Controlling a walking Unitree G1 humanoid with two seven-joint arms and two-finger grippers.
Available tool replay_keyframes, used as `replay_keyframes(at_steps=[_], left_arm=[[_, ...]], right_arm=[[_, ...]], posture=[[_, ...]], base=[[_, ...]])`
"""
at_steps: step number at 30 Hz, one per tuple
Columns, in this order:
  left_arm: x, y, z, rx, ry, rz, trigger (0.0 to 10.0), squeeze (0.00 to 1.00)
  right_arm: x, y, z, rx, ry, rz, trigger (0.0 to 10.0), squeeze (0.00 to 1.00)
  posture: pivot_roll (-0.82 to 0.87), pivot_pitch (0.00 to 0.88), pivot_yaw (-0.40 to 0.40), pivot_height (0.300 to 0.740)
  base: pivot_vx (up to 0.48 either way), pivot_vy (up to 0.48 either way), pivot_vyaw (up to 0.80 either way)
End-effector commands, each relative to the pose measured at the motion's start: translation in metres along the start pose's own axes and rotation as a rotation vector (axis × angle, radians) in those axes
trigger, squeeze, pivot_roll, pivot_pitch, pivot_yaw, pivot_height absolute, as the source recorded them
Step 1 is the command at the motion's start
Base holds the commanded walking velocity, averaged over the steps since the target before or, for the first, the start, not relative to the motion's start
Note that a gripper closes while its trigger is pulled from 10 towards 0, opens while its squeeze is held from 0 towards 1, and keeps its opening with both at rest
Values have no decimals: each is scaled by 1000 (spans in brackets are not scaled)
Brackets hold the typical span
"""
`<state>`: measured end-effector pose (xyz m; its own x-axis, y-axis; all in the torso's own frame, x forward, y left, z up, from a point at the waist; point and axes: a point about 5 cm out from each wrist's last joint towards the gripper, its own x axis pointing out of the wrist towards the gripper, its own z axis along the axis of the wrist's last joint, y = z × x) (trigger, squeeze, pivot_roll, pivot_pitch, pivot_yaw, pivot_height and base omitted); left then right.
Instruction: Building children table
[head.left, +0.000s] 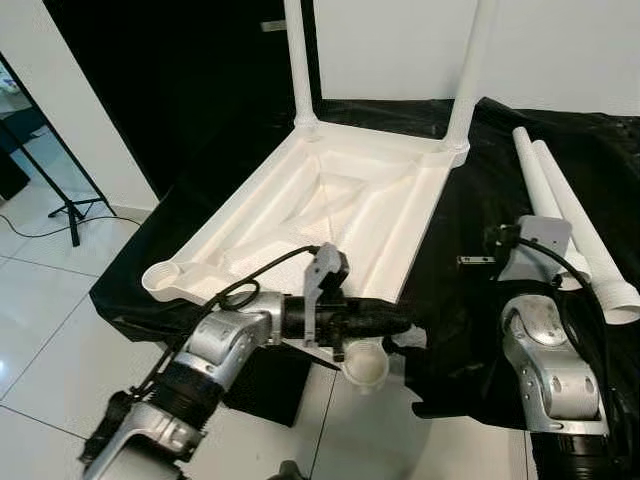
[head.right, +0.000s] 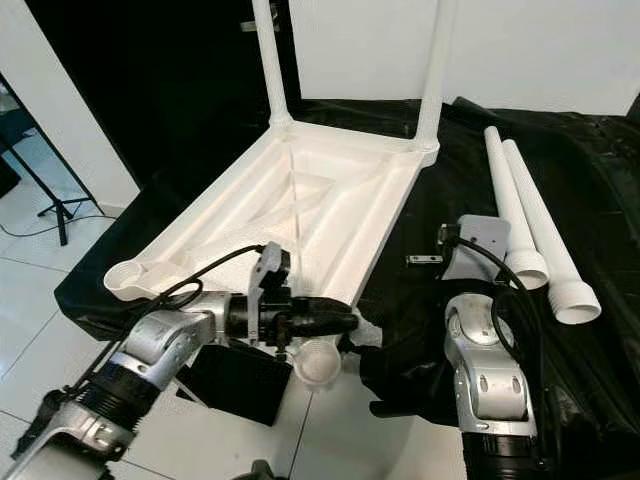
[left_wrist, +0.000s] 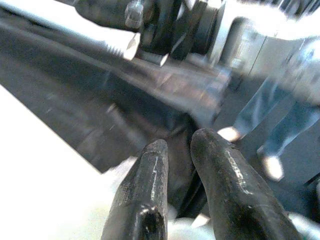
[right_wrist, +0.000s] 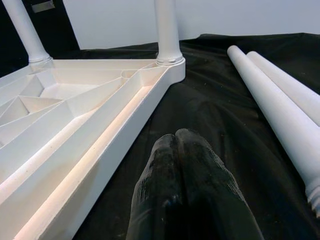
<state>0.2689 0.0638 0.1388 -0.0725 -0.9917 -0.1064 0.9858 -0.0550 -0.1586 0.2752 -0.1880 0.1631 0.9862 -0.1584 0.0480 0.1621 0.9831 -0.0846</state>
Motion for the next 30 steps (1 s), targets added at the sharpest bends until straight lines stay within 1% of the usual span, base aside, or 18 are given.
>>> replay_keyframes(at_steps=[1,2,3,5,6,8,9,12,14,16,19,25,26,27,28,29,30], left_arm=[[1,-3,-4,29,26,-44,10000,0],[-7,4,-7,125,57,-24,10000,0],[-10,5,-7,149,64,-28,10000,0],[-14,6,-6,166,63,-29,10000,0],[-15,6,-6,166,62,-27,10000,243],[-15,6,-6,167,62,-26,10000,243],[-17,6,-6,167,65,-25,10000,1000],[-18,5,-6,172,72,-26,10000,1000],[-23,4,-8,162,101,-45,10000,1000],[-23,4,-8,162,101,-45,10000,1000],[-35,1,-13,129,161,-98,10000,1000],[-40,1,-16,131,195,-113,10000,1000],[-44,0,-18,126,218,-126,10000,655],[-44,0,-18,126,218,-126,10000,655],[-50,-1,-18,111,243,-150,10000,0],[-50,-1,-18,111,243,-150,10000,0],[-55,-3,-18,98,259,-168,10000,0]], right_arm=[[0,2,0,6,7,7,10000,0],[0,2,0,6,8,8,10000,0],[0,2,0,7,9,9,10000,0],[-1,2,-1,7,12,10,10000,0],[-1,2,-2,8,13,11,10000,0],[-1,2,-2,8,14,11,10000,0],[-1,3,-2,9,14,11,10000,0],[-1,3,-2,9,15,11,10000,0],[0,3,-2,11,15,11,10000,0],[0,3,-2,11,15,11,10000,0],[0,3,-3,11,16,10,10000,0],[0,3,-3,13,17,9,10000,0],[0,3,-3,14,18,9,10000,0],[0,3,-3,14,18,9,10000,0],[0,2,-3,14,20,9,10000,0],[0,2,-3,14,20,9,10000,0],[0,2,-4,15,23,8,10000,0]], posture=[[86,0,50,740],[88,0,47,740],[88,0,47,740],[89,0,47,740],[91,0,47,740],[91,0,47,740],[90,0,47,740],[91,0,47,740],[93,0,47,740],[93,0,47,740],[93,0,48,740],[93,0,47,740],[93,0,47,740],[93,0,47,740],[93,0,47,740],[93,0,47,740],[93,0,47,740]], base=[[0,0,0],[0,0,0],[0,0,0],[0,0,0],[0,0,0],[0,0,0],[0,0,0],[0,0,0],[0,0,0],[0,0,0],[0,0,0],[0,0,0],[0,0,0],[0,0,0],[0,0,0],[0,0,0],[0,0,0]])
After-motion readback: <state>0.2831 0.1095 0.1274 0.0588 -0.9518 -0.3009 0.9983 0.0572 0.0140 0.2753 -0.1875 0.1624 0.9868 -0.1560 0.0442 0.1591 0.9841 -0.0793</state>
